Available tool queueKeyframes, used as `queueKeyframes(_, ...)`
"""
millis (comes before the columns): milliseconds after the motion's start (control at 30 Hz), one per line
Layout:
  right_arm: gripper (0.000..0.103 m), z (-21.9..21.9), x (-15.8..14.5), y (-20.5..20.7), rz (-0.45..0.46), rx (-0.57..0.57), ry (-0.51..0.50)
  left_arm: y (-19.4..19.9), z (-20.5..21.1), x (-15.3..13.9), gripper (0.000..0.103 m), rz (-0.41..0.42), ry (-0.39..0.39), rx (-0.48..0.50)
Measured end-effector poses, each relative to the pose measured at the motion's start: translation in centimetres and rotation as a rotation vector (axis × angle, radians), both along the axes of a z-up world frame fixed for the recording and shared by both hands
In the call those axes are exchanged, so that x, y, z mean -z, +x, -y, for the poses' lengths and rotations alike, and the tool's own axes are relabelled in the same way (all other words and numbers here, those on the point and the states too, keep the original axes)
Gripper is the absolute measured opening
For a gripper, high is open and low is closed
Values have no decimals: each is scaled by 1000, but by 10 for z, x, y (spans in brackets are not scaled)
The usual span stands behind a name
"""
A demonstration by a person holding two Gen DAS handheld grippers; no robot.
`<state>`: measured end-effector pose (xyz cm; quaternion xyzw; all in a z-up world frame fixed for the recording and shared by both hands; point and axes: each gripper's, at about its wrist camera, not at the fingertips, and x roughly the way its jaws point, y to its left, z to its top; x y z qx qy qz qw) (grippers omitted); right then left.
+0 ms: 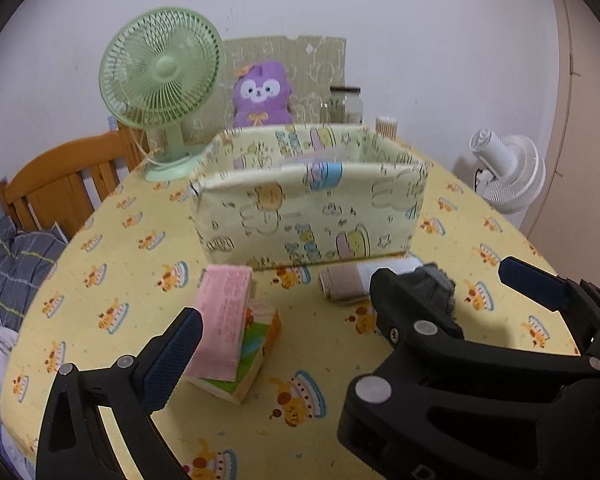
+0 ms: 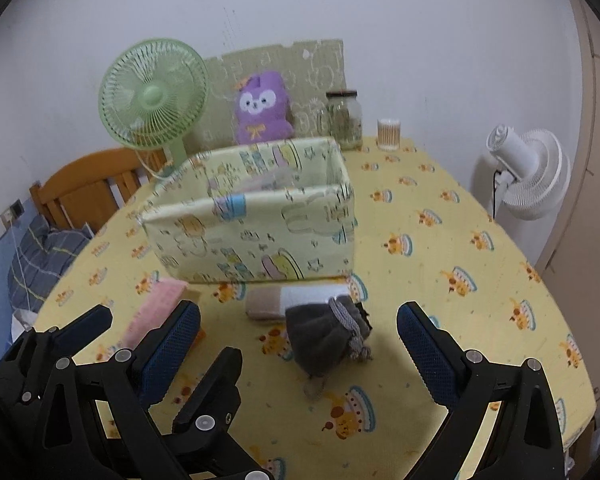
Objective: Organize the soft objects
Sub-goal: 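Reach the right tool to the dark grey drawstring pouch and grasp it, then grasp the pink packet with the left tool while the right tool holds the pouch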
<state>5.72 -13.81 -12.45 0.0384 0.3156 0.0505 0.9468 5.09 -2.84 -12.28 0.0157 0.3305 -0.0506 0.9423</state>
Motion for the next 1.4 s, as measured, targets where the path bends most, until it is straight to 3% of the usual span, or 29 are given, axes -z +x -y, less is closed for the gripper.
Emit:
queueKeyframes(367, 93, 8, 28, 26, -83, 20, -6, 20, 12, 23, 100, -75, 26, -3)
queueKeyframes(800, 80, 14, 45, 42, -141, 5, 25, 28, 18, 31, 100, -92, 81, -22)
queueKeyframes(900, 65, 14, 45, 42, -140, 15, 21, 28, 17, 31, 100, -95, 82, -21)
queueKeyframes(1400, 61, 5, 20, 26, -69, -3, 39, 15, 3, 8, 100, -37, 42, -28)
